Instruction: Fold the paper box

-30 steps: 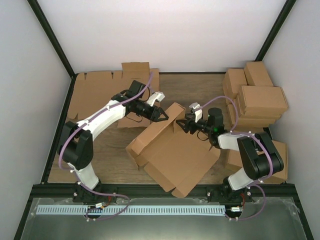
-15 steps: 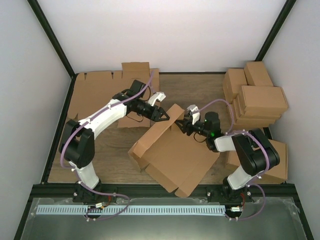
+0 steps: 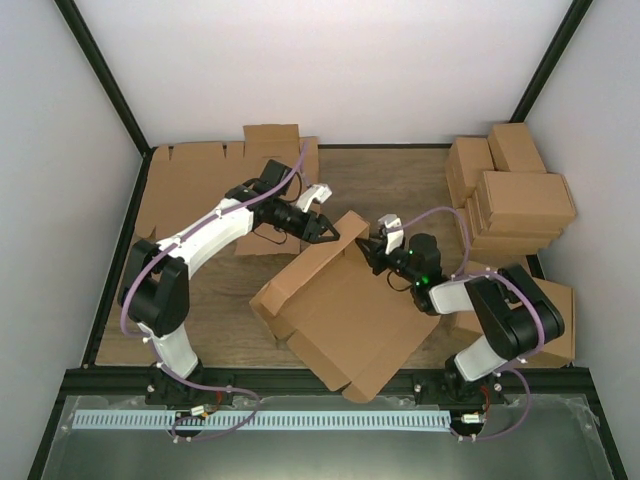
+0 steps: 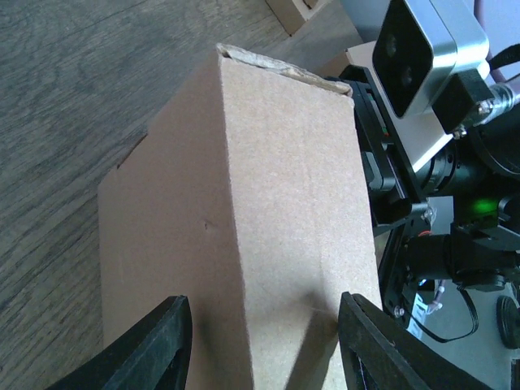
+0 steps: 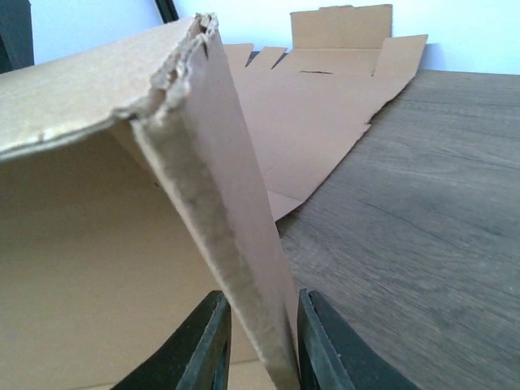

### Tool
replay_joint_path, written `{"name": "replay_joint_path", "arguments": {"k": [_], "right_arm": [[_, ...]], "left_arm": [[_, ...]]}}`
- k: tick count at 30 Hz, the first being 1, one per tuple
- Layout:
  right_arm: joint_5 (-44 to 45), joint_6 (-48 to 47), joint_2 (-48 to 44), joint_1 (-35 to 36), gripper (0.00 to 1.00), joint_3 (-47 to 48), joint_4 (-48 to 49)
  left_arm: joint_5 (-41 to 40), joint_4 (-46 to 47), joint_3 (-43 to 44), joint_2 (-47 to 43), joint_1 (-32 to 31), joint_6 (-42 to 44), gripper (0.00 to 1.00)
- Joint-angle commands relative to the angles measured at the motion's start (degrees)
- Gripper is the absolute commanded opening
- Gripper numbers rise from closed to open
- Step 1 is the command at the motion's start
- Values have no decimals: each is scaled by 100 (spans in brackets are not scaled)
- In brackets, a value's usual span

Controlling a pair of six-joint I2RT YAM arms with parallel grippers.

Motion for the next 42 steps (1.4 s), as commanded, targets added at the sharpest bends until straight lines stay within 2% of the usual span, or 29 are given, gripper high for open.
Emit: {"name": "replay_joint_path", "arguments": {"k": [1,8,19,21,24,33,36,42], "right_arm": [[426,57,-352,99,23,-186,73],[628,98,-612,147,16,-350,-74],[638,141,-804,145,16,-442,-186],[666,145,-773,145,18,-438,-142],[698,180,-638,151,27,-386,-19],[791,105,-110,163,26,-45,259],[925,109,26,178,23,20,341],[1774,121,13,337,8,-37,372]], "left_arm": [[70,188,52,37,-17,-62,52],[89,296,30,59,-17,-125,56],[294,558,6,174,-103,-310,56],[295,557,29,218,-152,-303,57],[298,526,60,283,-193,-282,57],[217,399,106,320,-205,-217,57],[228,390,126,355,-206,-226,57],[232,410,98,337,-261,-324,57]]}}
